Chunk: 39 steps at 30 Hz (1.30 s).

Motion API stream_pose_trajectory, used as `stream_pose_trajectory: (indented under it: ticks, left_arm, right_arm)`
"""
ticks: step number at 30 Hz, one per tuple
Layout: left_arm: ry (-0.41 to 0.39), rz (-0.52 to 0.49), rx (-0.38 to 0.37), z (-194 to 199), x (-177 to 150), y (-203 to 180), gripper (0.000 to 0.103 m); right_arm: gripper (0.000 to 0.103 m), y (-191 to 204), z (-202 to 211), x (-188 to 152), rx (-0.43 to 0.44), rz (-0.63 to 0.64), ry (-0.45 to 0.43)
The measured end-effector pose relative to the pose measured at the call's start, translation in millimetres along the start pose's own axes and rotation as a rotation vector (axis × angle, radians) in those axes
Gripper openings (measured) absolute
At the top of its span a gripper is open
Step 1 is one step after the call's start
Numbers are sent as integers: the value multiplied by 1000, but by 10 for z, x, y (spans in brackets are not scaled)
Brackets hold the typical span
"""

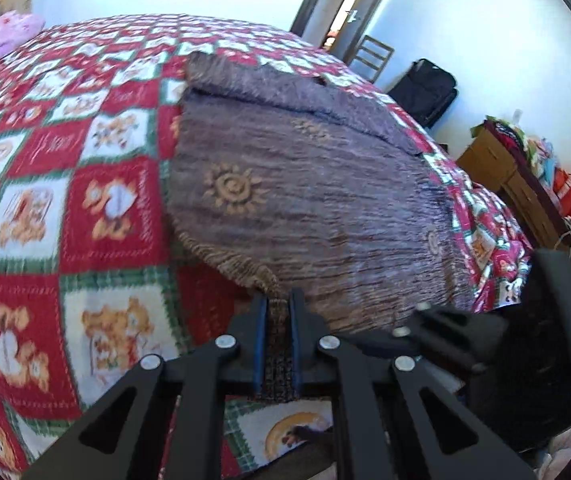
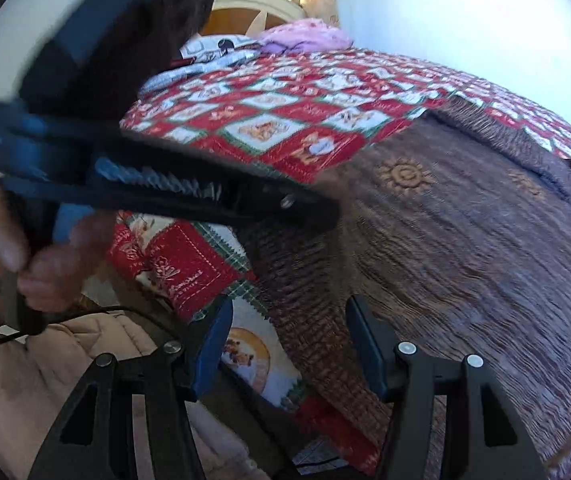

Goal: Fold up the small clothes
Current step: 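Grasp the hem edge of the brown sweater with both grippers, then lift the held hem with both grippers and fold it over toward the collar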

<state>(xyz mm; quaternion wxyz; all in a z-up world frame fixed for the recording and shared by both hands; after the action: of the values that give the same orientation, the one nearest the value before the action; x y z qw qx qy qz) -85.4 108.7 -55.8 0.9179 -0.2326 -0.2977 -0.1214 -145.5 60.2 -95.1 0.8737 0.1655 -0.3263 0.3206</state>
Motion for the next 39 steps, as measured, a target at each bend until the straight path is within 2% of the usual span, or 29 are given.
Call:
stream_pose_trajectory:
  ticks: [2, 3, 4, 5, 7, 8, 9, 11, 18, 22, 26, 29, 31, 33, 34, 36, 38, 39]
  left_arm:
    - [-16, -32, 0, -3, 46, -28, 11]
    - [-22, -52, 1, 0, 62, -37, 11]
    - [-25, -66, 2, 0, 77, -46, 12]
    - [-30, -92, 9, 13, 96, -46, 17]
    - [-40, -119, 21, 46, 134, -18, 42]
    - [-52, -134, 36, 70, 163, 15, 71]
    - [-78, -153, 51, 106, 192, 45, 89]
    - [-136, -207, 80, 176, 243, 77, 94]
    - [-150, -387, 170, 218, 347, 149, 94]
    - [-181, -614, 218, 173, 165, 49, 94]
    - [-249, -950, 300, 4, -107, -222, 94]
    - [-253, -1098, 300, -160, -177, -375, 93]
    - [-259, -1161, 302, -301, -160, -455, 88]
    - [-253, -1170, 283, -388, -102, -498, 74]
    - [-238, -1148, 240, -424, -41, -517, 68]
    - [-196, -1100, 148, -450, 45, -518, 39]
    - [-172, -1054, 105, -480, 106, -497, 28]
    - [-171, -1043, 104, -487, 119, -486, 25]
  right_arm:
    - [58, -52, -73, 0, -27, -13, -3]
    - [33, -91, -83, 5, -34, -30, -11]
    - [17, -153, -93, 10, -34, -59, -14]
    - [6, -239, -101, 14, -25, -104, -10]
    - [6, -470, -24, 25, 2, -216, -53]
    - [5, -546, 21, 25, 15, -254, -70]
    - [5, -649, 89, 29, 36, -302, -95]
    - [5, -786, 189, 45, 71, -356, -128]
    - [5, -1013, 287, 81, 24, -397, -132]
    - [5, -1007, 252, 134, 61, -401, -125]
    - [5, -1044, 306, 227, 103, -422, -130]
    - [5, -1074, 362, 322, 149, -433, -129]
    - [5, -1060, 413, 390, 184, -428, -131]
    - [5, -1029, 445, 435, 215, -424, -129]
    - [5, -1018, 452, 458, 225, -422, -126]
    - [5, -1007, 451, 483, 226, -415, -121]
    - [5, -1016, 453, 481, 226, -417, -120]
    - [5, -1036, 459, 475, 229, -424, -122]
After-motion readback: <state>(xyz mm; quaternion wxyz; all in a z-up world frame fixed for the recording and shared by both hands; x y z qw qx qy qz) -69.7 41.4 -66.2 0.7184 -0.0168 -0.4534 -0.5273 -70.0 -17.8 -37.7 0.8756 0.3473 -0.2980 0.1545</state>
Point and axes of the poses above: each gripper's, at about its wrist camera, not at the fingertips, and z roughly against the way its jaws point, y to its left, x to its top, the point moved 2 cm from there along -z, roughly the way its jaws point, and after that the axes turned 3 degrees about -y, right-handed, at the moved point
